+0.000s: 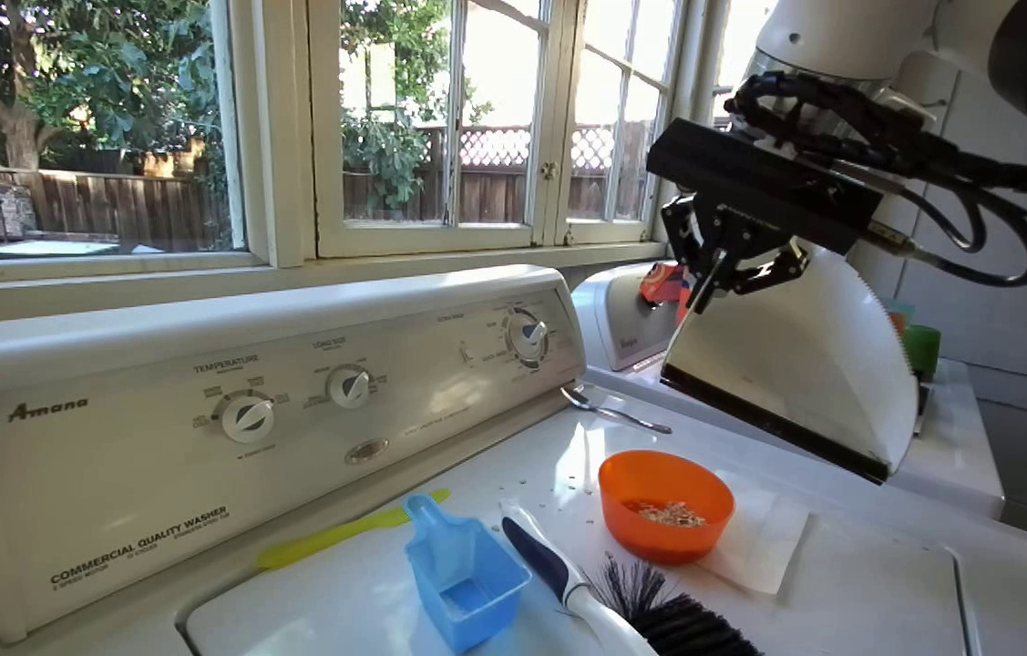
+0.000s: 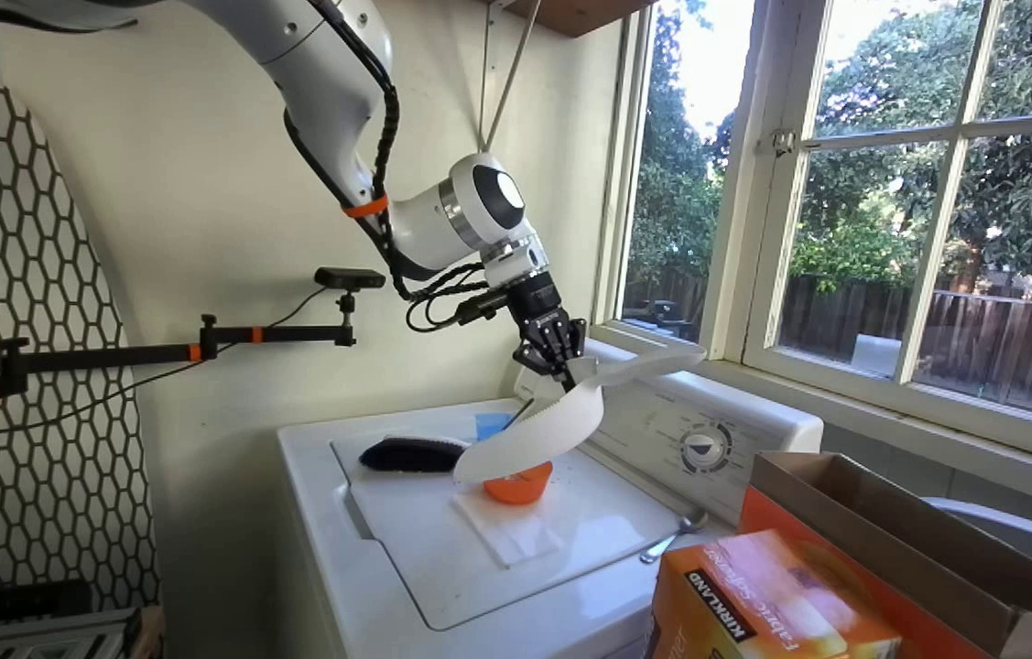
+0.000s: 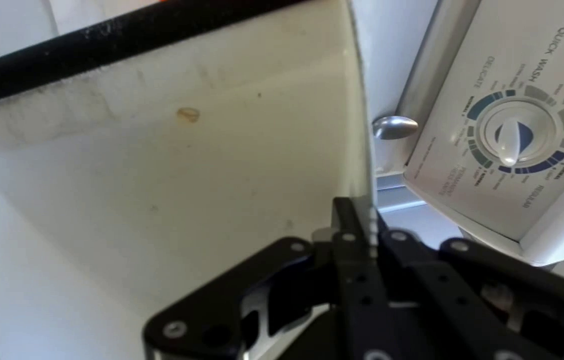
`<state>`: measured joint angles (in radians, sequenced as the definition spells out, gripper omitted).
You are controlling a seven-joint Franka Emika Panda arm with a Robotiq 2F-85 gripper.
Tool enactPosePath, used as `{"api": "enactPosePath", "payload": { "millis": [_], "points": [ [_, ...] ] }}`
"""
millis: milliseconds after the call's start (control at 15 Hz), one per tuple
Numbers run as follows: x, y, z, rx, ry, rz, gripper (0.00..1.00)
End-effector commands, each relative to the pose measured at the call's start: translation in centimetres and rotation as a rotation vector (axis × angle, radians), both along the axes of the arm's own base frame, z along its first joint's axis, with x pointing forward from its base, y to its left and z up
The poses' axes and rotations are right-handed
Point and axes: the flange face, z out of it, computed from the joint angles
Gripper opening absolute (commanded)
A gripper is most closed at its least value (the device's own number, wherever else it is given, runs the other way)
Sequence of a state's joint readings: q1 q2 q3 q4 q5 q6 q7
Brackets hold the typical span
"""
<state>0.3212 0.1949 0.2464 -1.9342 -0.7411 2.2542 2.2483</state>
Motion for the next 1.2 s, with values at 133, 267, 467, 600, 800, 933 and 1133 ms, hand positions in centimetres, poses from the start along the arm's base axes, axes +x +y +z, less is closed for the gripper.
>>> {"api": "enactPosePath", "payload": {
  "millis": [133, 267, 467, 600, 800, 933, 1133],
  "points": [
    [-2.6, -2.8, -1.7, 0.017, 0.093, -0.046, 0.01],
    [-3.3, -3.5, -2.6, 0.015, 0.116, -0.068, 0.01],
    [-4.5, -4.7, -3.8, 0.004, 0.157, -0.097, 0.01],
    [-5.2, -5.4, -4.5, -0.006, 0.179, -0.115, 0.01],
    [-5.6, -6.4, -5.3, -0.013, 0.196, -0.143, 0.01],
    [-5.6, -7.5, -5.9, -0.009, 0.196, -0.173, 0.01],
    [-5.2, -8.8, -7.0, -0.008, 0.208, -0.206, 0.01]
  ]
}}
